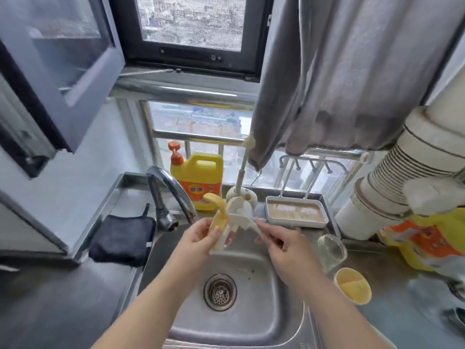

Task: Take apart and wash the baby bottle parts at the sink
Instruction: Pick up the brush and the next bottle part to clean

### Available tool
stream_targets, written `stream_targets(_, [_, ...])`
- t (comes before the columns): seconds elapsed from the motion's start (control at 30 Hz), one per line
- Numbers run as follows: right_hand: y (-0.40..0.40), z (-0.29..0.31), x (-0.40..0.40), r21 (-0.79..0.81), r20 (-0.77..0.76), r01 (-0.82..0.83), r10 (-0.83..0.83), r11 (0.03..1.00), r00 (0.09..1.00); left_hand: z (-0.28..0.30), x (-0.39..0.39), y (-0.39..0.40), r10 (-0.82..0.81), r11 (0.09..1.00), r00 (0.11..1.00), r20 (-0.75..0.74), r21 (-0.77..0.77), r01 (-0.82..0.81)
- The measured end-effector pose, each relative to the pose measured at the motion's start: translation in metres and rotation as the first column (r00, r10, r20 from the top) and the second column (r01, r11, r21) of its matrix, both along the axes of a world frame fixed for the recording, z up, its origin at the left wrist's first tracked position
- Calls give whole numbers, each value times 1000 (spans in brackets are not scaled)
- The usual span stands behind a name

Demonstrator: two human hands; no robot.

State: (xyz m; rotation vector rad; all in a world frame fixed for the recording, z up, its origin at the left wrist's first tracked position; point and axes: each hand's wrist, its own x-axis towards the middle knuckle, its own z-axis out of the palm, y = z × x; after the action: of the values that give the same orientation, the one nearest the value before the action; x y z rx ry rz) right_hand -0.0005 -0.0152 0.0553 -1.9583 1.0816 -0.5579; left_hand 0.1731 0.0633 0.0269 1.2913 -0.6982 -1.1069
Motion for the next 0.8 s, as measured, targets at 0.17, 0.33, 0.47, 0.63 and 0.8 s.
stream_targets(0.17, [-5, 4, 4, 11, 13, -32, 32, 999, 999, -2, 13, 5, -62, 997, 998, -22, -57, 61])
stream_targets(0.33, [-12, 11, 1, 34, 43, -6, 5, 999, 999, 1, 10, 3, -130, 985, 991, 34, -111, 133])
stream_targets(0.47, [-16, 16, -5, 73, 44, 5, -9, 997, 999, 2, 9, 6, -181, 963, 972, 148, -176, 206])
stream_targets(0.63, [-9, 22, -11, 109, 135, -8, -7, 994, 991, 8, 6, 2, -123, 961, 982, 140, -232, 154])
stream_targets(0.8, [-13, 19, -14, 150, 150, 64, -86, 987, 985, 16, 3, 2, -171, 947, 970, 173, -242, 210])
